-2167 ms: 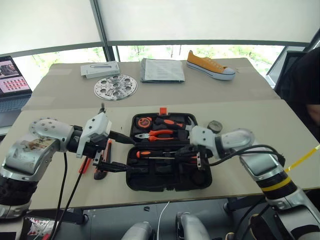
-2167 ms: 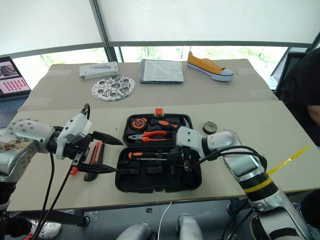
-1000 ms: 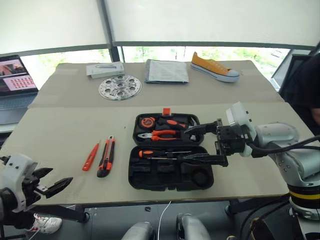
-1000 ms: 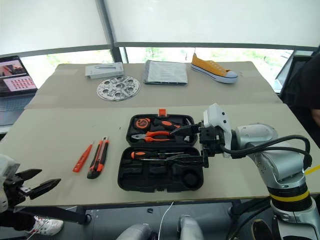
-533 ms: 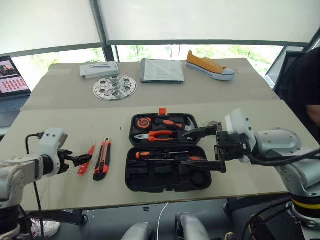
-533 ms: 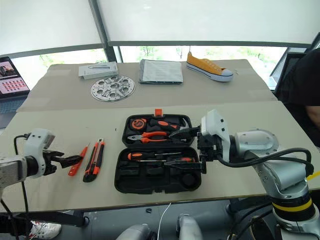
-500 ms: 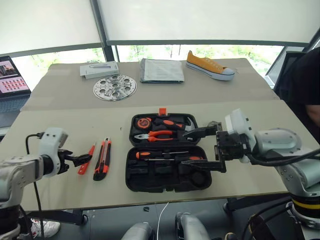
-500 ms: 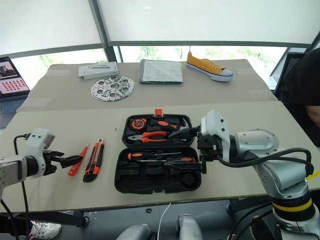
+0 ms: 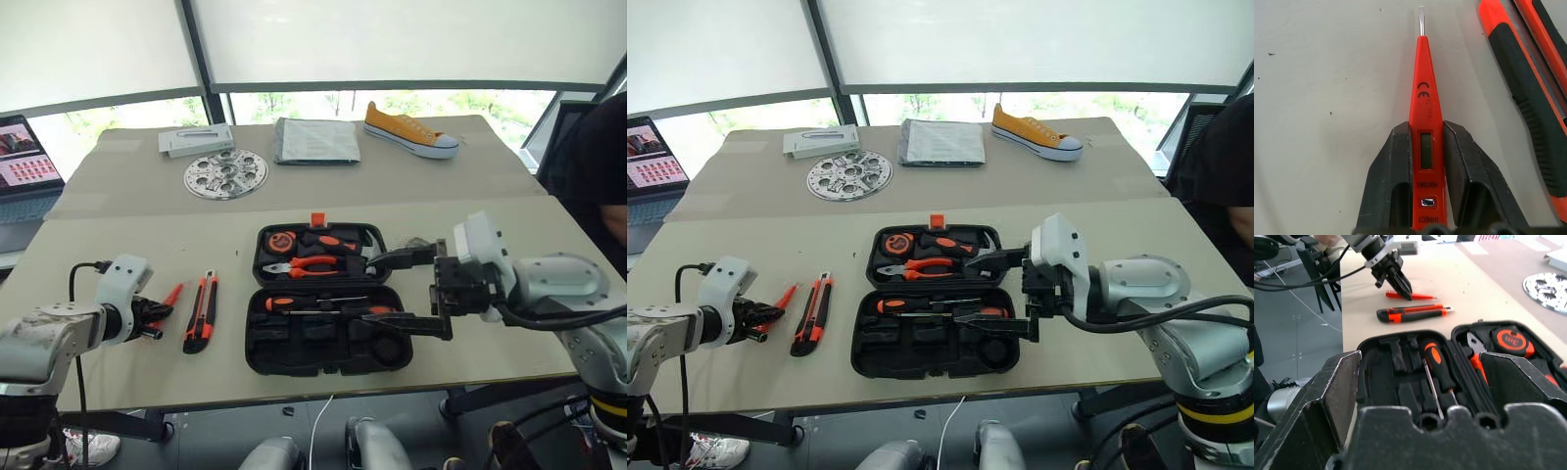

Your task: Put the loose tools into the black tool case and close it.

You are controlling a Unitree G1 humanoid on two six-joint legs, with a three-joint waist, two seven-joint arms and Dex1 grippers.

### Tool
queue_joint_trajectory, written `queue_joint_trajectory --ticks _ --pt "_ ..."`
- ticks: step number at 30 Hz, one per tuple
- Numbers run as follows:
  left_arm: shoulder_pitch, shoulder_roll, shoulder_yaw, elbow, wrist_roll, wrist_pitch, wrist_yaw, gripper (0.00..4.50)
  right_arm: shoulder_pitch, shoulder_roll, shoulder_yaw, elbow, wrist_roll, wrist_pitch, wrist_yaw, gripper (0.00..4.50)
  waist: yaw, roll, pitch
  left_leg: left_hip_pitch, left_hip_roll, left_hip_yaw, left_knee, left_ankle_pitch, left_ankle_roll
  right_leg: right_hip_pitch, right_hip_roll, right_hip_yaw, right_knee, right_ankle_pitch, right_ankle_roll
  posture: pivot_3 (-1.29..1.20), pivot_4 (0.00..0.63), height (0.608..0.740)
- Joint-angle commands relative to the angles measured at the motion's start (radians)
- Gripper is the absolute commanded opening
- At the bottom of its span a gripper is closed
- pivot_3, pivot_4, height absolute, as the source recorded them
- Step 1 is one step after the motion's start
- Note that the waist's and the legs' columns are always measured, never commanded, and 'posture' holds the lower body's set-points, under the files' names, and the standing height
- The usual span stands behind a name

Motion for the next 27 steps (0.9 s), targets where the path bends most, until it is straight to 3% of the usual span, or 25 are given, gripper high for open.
queue_joint_trajectory --ticks 1,6,12,18,27 --pt "-0.066 0.058 -0.017 0.022 0.000 -0.116 -0.113 0.43 0.037 -0.048 -0.052 -0.055 0.061 0.030 0.015 4.50 0.001 -0.001 0.001 -0.001 0.000 0.000 0.000 0.000 0.000 0.000 0.000 0.000 0.000 0.000 0.000 0.00 0.150 0.740" --pt "-0.220 0.127 -0.145 -0.051 -0.014 -0.446 -0.465 0.43 0.139 -0.094 -0.075 -0.114 0.054 0.007 0.018 4.50 0.016 -0.005 0.003 -0.009 0.000 -0.004 0.005 0.000 0.000 -0.002 -0.001 -0.002 -0.001 0.001 -0.001 0.00 0.150 0.740" --pt "-0.409 0.077 -0.403 -0.049 0.033 -0.542 -0.718 0.43 0.216 -0.091 -0.097 -0.169 0.064 0.005 -0.024 4.50 0.003 -0.006 0.003 -0.008 -0.001 -0.002 0.006 0.000 0.000 -0.002 -0.003 -0.003 -0.002 0.001 0.000 0.00 0.150 0.740" --pt "-0.517 0.002 -0.615 0.007 0.164 -0.558 -0.799 0.43 0.263 -0.074 -0.113 -0.211 0.072 0.004 -0.082 4.50 0.001 -0.007 0.004 -0.008 0.002 -0.002 0.007 0.000 0.000 -0.002 -0.002 -0.001 -0.001 0.001 -0.002 0.00 0.150 0.740" --pt "-0.551 -0.074 -0.681 0.039 0.236 -0.487 -0.786 0.43 0.317 -0.064 -0.134 -0.248 0.077 -0.002 -0.136 4.50 0.003 -0.007 0.004 -0.010 0.001 -0.003 0.011 0.003 0.010 -0.002 -0.001 -0.001 -0.001 0.001 -0.001 0.00 0.150 0.740"
